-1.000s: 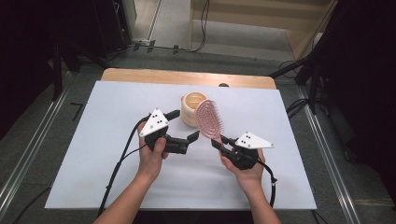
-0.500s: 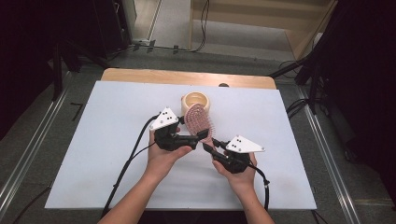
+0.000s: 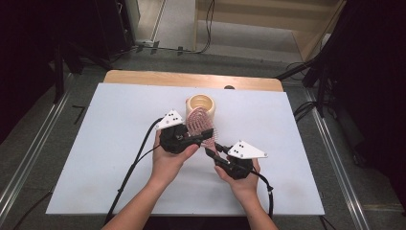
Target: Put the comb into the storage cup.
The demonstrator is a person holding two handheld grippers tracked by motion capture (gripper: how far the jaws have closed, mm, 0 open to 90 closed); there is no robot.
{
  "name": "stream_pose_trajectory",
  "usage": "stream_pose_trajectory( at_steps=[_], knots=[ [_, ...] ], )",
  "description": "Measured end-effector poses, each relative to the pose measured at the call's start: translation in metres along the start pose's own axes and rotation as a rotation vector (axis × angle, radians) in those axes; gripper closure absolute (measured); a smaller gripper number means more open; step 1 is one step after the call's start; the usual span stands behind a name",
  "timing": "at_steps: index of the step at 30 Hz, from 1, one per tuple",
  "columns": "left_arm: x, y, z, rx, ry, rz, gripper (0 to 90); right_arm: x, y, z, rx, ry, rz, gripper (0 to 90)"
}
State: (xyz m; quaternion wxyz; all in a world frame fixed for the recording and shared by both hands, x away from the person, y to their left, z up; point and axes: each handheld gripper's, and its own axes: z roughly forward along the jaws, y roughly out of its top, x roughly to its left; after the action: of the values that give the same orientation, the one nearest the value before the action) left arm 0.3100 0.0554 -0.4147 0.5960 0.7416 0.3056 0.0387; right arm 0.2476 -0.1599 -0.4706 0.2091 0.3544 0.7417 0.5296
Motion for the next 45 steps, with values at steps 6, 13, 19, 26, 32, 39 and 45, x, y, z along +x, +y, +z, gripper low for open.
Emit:
stream_pose_trajectory(
  at_steps=[6, 13, 19, 26, 32, 39, 45],
  knots=[
    [0.002, 0.002, -0.002, -0.008, -0.042, -0.035, 62.2, 0.002, -0.001, 0.002, -0.006, -0.006, -0.014, 68.2],
    [0.002, 0.003, -0.005, -0.02, -0.085, -0.035, 64.8, 0.003, -0.002, 0.003, -0.018, 0.005, -0.023, 68.3],
    [0.002, 0.005, -0.008, -0.044, -0.078, -0.018, 65.1, 0.003, -0.002, 0.003, -0.039, 0.042, -0.012, 56.8],
    [0.007, 0.009, -0.012, -0.058, -0.071, -0.02, 65.1, 0.003, -0.001, 0.0, -0.04, 0.078, 0.001, 19.3],
    [0.01, 0.013, -0.015, -0.063, -0.06, -0.005, 65.1, -0.006, -0.003, -0.006, -0.054, 0.143, 0.056, 0.0],
    [0.014, 0.017, -0.016, -0.071, -0.052, -0.003, 65.1, -0.018, -0.012, -0.019, -0.076, 0.103, 0.061, 0.0],
    [0.017, 0.023, -0.019, -0.08, -0.043, -0.003, 65.1, -0.028, -0.021, -0.031, -0.081, 0.072, 0.062, 0.0]
  ],
)
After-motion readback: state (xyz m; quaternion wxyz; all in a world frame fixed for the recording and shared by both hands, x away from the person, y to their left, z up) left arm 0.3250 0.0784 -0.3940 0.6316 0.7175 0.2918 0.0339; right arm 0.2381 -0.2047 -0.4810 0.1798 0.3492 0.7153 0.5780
